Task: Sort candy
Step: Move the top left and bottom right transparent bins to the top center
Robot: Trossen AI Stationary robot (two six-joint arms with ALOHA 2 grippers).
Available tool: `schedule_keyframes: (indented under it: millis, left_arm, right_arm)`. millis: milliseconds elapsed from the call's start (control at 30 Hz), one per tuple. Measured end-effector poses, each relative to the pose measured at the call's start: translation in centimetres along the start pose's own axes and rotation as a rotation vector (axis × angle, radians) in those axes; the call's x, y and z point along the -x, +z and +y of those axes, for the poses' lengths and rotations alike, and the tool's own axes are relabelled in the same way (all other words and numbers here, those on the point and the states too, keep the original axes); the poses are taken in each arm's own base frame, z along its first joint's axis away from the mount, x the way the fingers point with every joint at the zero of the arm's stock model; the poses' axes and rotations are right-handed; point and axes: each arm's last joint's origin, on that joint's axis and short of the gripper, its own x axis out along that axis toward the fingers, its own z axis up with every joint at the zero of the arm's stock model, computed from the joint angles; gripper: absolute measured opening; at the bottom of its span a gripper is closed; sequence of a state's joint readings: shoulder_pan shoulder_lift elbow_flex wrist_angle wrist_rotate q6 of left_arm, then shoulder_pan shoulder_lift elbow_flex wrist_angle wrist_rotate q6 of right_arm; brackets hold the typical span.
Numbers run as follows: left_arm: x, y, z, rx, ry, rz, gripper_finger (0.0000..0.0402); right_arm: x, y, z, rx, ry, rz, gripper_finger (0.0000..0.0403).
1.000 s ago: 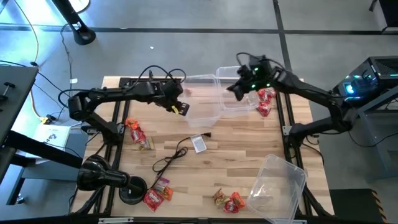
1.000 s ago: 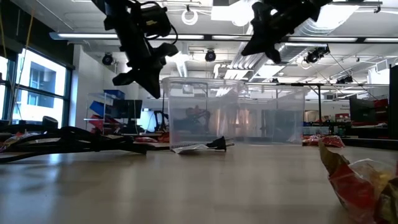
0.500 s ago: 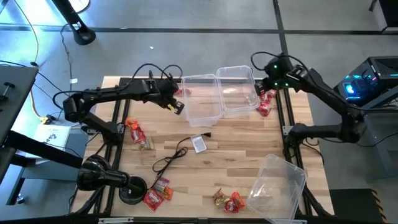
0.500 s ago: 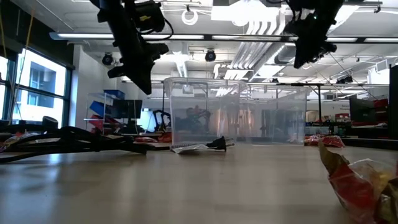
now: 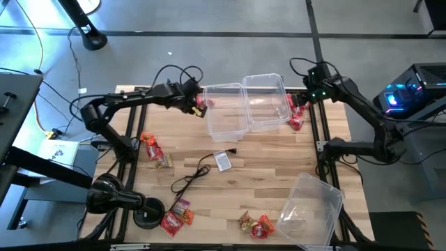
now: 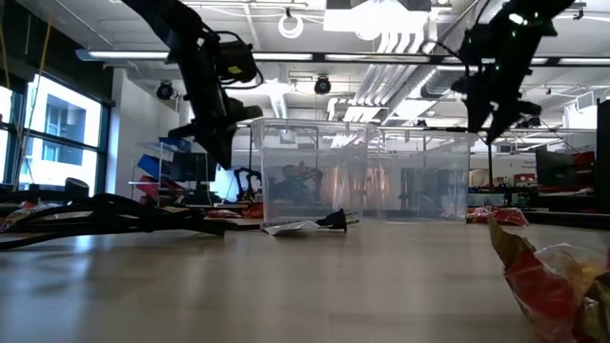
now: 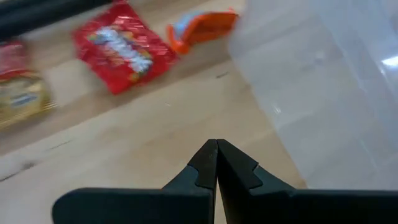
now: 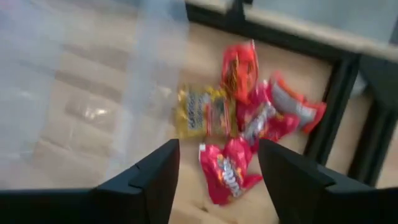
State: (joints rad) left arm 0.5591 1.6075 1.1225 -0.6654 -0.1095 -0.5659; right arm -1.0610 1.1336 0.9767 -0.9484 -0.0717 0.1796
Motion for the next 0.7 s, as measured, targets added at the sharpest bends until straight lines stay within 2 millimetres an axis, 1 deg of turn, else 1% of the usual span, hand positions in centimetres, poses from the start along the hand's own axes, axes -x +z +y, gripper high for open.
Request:
schedule_keyframes:
  millis: [133,267,333,400,500,633,700]
  left_arm:
    - [-1.9,-0.1,-0.5,-0.003,-0.034,0.051,0.0000]
    - [-2.7,-0.4,-0.9,-0.004,-0.068,0.096,0.0000]
    - [-2.7,-0.4,-1.0,-0.015,-0.061,0.092,0.0000]
    - [-2.5,-0.4,-1.0,-0.023,-0.060,0.080,0.0000]
    - [-1.8,-0.3,-1.0,-0.034,-0.062,0.051,0.0000]
    - [-1.1,-0.2,-0.9,-0.035,-0.063,0.033,0.0000]
    - [-0.6,-0.1,-0.8,-0.036,-0.064,0.021,0.0000]
  right_arm:
    - [-1.6,0.2,0.0,-0.072,-0.005,-0.013,0.0212]
    - [-2.7,0.5,0.4,-0.123,-0.090,-0.022,0.0204]
    - [-3.2,0.9,0.5,-0.175,-0.106,-0.044,0.0201]
    - [-3.4,1.7,0.4,-0.268,-0.082,-0.107,0.0200]
    - [-3.3,2.7,-0.5,-0.433,-0.067,-0.199,0.0200]
    - [-3.1,3.8,-0.9,-0.655,-0.012,-0.305,0.0200]
    - [-3.1,4.2,-1.2,-0.730,-0.010,-0.344,0.0199]
